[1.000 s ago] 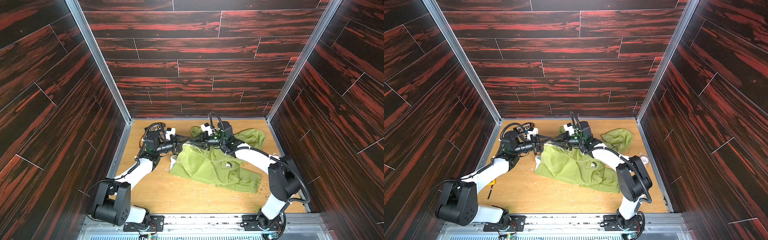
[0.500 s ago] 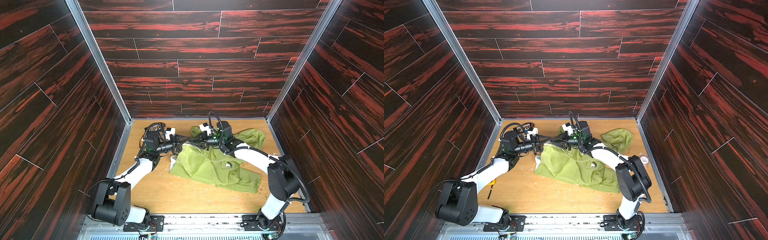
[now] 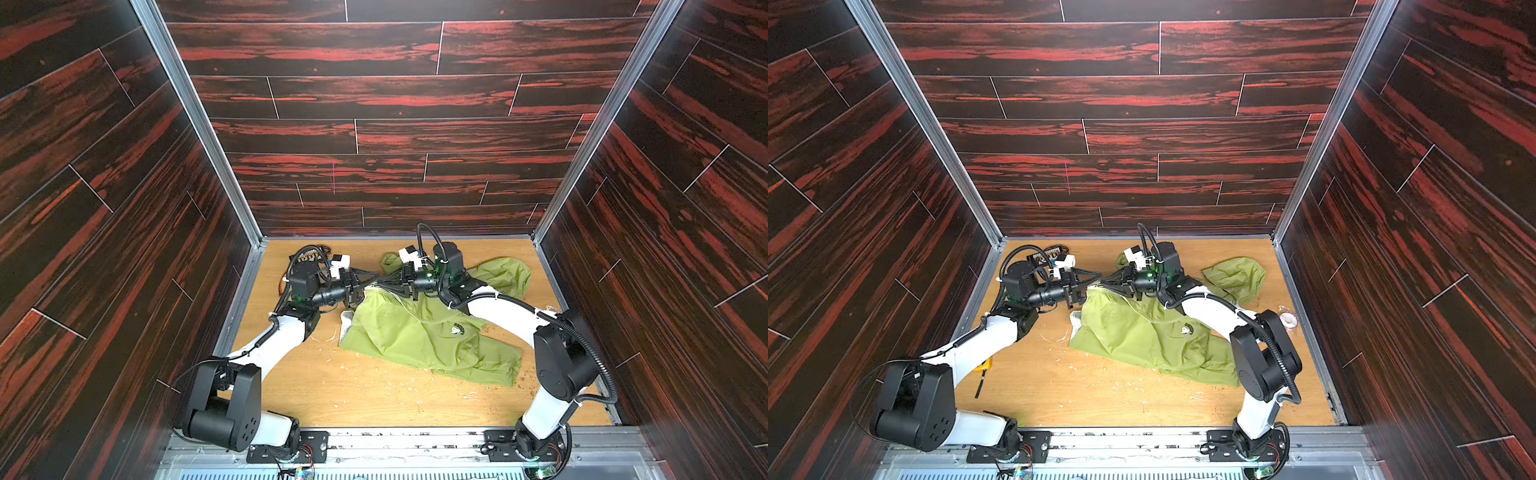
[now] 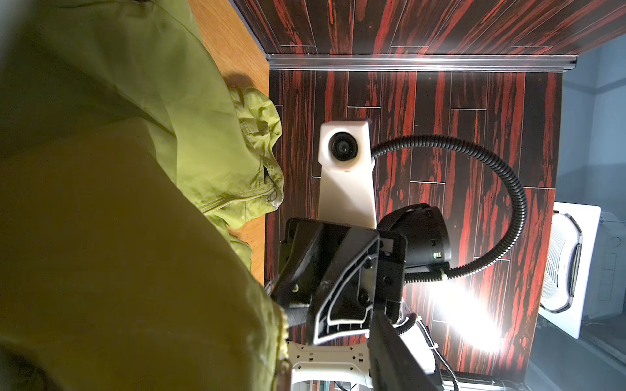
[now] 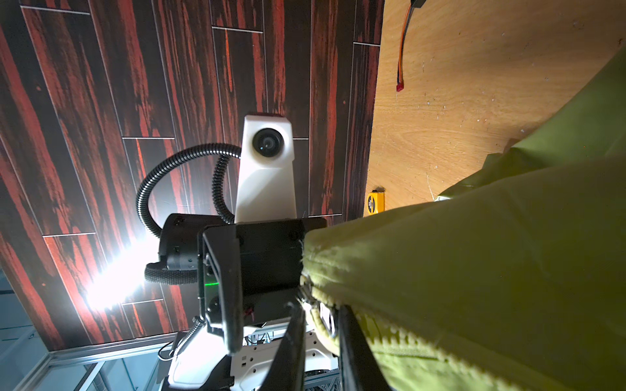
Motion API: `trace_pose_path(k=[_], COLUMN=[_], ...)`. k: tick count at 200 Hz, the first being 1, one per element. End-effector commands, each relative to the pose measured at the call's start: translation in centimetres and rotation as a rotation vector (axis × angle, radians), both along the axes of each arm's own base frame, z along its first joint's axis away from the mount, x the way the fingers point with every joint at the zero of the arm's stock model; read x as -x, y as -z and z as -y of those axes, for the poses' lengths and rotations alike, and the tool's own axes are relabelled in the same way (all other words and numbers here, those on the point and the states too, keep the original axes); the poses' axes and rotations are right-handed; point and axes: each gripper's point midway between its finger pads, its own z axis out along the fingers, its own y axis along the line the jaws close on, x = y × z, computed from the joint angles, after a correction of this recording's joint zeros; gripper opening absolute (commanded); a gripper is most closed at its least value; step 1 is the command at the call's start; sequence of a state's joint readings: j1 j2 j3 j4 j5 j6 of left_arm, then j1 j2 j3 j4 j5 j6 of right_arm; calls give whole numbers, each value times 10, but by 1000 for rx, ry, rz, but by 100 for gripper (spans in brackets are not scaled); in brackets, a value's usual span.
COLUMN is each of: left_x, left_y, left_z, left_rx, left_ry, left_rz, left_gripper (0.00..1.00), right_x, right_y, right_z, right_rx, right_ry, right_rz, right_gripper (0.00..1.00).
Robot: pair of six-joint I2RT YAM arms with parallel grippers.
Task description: Zip up the jacket
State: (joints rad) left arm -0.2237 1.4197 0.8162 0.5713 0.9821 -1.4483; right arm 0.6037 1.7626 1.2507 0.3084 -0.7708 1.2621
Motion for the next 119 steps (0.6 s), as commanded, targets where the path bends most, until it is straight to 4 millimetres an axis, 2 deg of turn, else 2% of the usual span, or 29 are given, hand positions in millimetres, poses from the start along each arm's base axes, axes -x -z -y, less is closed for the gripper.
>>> trace_pose_path(k=[1, 119], left_x=[1, 0], left_y=[-19, -3], left_z=[7, 9], left_rx=[16, -74], left_ry=[24, 38], left_rz=[66, 46], left_gripper=[45, 45], right_x=[6, 10], right_y=[-7, 0], right_z=[-10, -7], right_rx=[-33, -1], right_ry=[-45, -50], right_rz=[15, 7], right_gripper=[19, 18])
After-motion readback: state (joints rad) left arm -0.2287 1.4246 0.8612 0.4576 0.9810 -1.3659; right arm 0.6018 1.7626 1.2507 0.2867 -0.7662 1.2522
